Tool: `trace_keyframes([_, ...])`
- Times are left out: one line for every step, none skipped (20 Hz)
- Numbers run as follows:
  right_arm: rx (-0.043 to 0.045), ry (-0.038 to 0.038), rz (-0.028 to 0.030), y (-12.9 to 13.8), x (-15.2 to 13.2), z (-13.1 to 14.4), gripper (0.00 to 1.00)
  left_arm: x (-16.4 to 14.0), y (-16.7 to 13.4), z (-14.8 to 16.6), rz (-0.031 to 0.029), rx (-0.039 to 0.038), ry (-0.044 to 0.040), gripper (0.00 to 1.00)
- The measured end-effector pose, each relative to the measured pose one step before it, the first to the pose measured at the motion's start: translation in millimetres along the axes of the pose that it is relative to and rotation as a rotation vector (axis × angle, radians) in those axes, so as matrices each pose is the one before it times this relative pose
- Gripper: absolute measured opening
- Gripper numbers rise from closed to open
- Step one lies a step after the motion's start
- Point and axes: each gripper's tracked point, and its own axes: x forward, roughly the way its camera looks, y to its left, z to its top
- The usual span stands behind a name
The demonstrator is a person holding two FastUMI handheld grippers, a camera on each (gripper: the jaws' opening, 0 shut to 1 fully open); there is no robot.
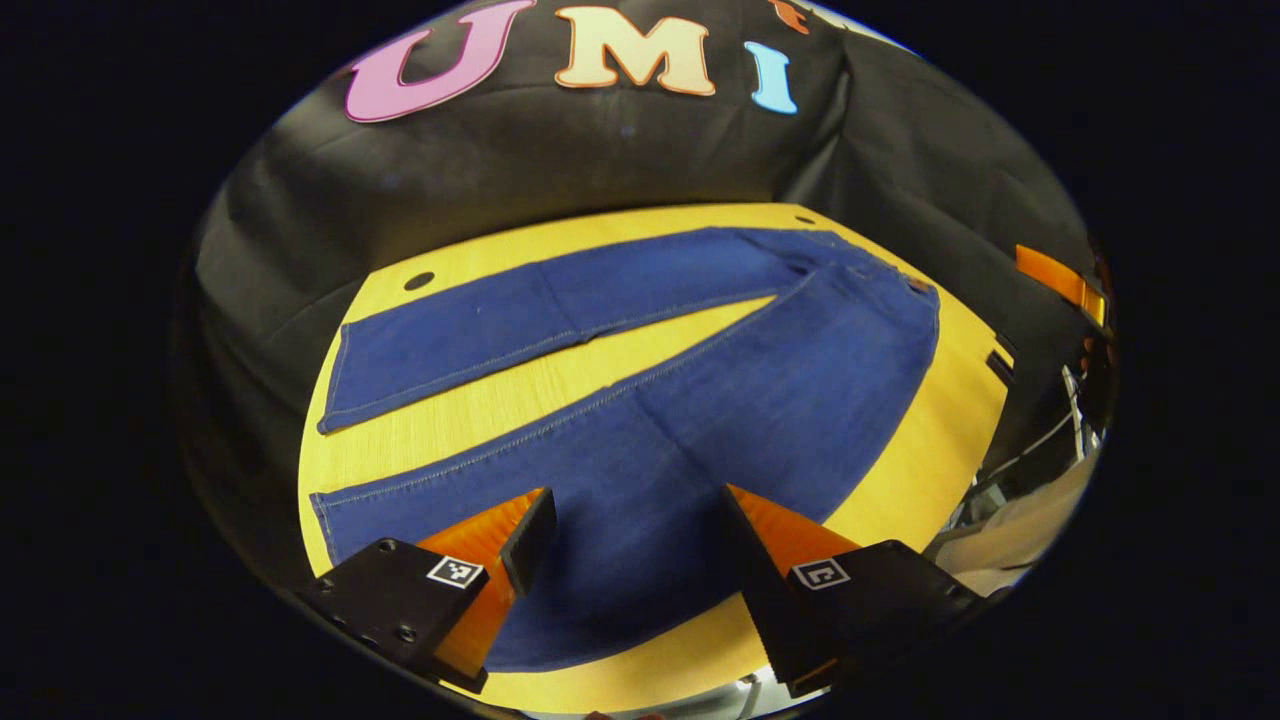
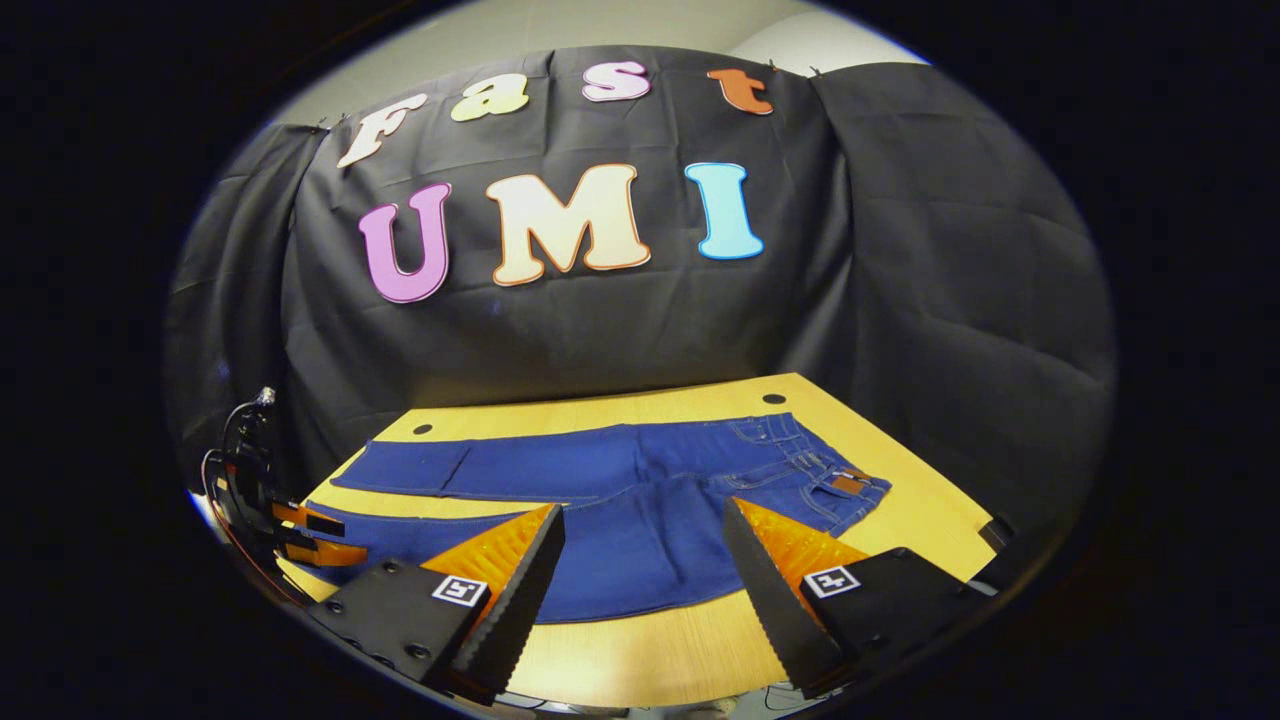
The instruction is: Grasp the waist and the cuffs of the jeans and fold them to make the two legs overlap; first hold the waist and fold one-third of the jeans toward the cuffs, then hold the cuffs and fold the remaining one-third in the same direction to finish folding.
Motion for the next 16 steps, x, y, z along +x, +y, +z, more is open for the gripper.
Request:
trace_keyframes([-0.00496, 0.00819, 0.00543, 1.41, 0.33, -3.91, 0.99, -2.43, 1.19, -13.16, -0.01771, 0.02426, 0.03661, 0.96])
trace_keyframes([-0.00515, 0.00762, 0.00544, 2.30, 0.95, -2.63, 0.99, -2.86, 2.96, -11.75, -0.01286, 0.02995, 0.03588, 0.96])
trace_keyframes([-0.00409, 0.00691, 0.00523, 1.56, 1.09, -2.78, 0.99, -1.96, 4.51, -10.71, -0.00985, 0.02713, 0.03198, 0.95])
trace_keyframes([-0.00128, 0.00870, 0.00507, 2.07, 0.96, -2.13, 0.99, -2.60, 2.11, -9.43, -0.01227, 0.01995, 0.03003, 0.95])
trace_keyframes([0.00101, 0.00811, 0.00548, 1.98, 1.57, -2.77, 0.99, -1.01, 2.53, -8.34, -0.01289, 0.01216, 0.03008, 0.95])
trace_keyframes([0.00145, 0.00692, 0.00555, 2.55, 1.10, -1.84, 0.99, -1.73, 2.72, -10.68, -0.01202, 0.00917, 0.03201, 0.95])
trace_keyframes([-0.00033, 0.00630, 0.00403, 2.72, 1.47, -2.89, 0.95, -4.02, 2.72, -13.14, -0.01331, 0.01130, 0.03218, 0.95])
trace_keyframes([-0.00216, 0.00700, 0.00282, 1.96, 1.19, -2.78, 0.95, -3.01, 1.25, -9.79, -0.01242, 0.00883, 0.02791, 0.95])
trace_keyframes([-0.00378, 0.01067, 0.00135, 1.03, 1.23, -3.52, 0.95, -0.62, 0.97, -8.11, -0.01763, 0.01110, 0.02860, 0.95])
trace_keyframes([-0.00712, 0.00776, -0.00073, 0.65, 0.91, -2.05, 0.99, -1.04, 2.34, -8.91, -0.00944, 0.01249, 0.02760, 0.95])
trace_keyframes([-0.00878, 0.00227, -0.00185, 0.31, 0.37, 0.03, 0.94, -0.59, 4.61, -7.58, 0.00023, 0.01137, 0.02549, 0.95])
trace_keyframes([-0.00659, 0.00097, -0.00229, -0.58, 1.66, 1.01, 0.99, -0.23, 3.62, -4.77, 0.00094, 0.00758, 0.01946, 0.95])
trace_keyframes([-0.00099, -0.00090, -0.00227, -0.98, 1.62, -0.08, 0.99, 0.96, 0.97, -2.73, 0.00134, 0.00217, 0.01308, 0.95])
trace_keyframes([0.00502, 0.00221, 0.00092, -0.21, 2.13, 0.16, 0.98, -0.45, 1.59, -0.94, 0.00234, 0.00096, 0.00865, 0.95])
trace_keyframes([0.00748, 0.00120, 0.00004, 0.50, 2.22, -0.23, 0.99, -0.13, 0.34, 0.82, -0.00077, 0.00156, 0.00497, 0.94])
trace_keyframes([0.00853, -0.00046, -0.00222, 0.00, 2.72, 1.26, 0.99, 0.07, -0.56, -0.29, -0.00668, 0.00200, 0.00905, 0.94])
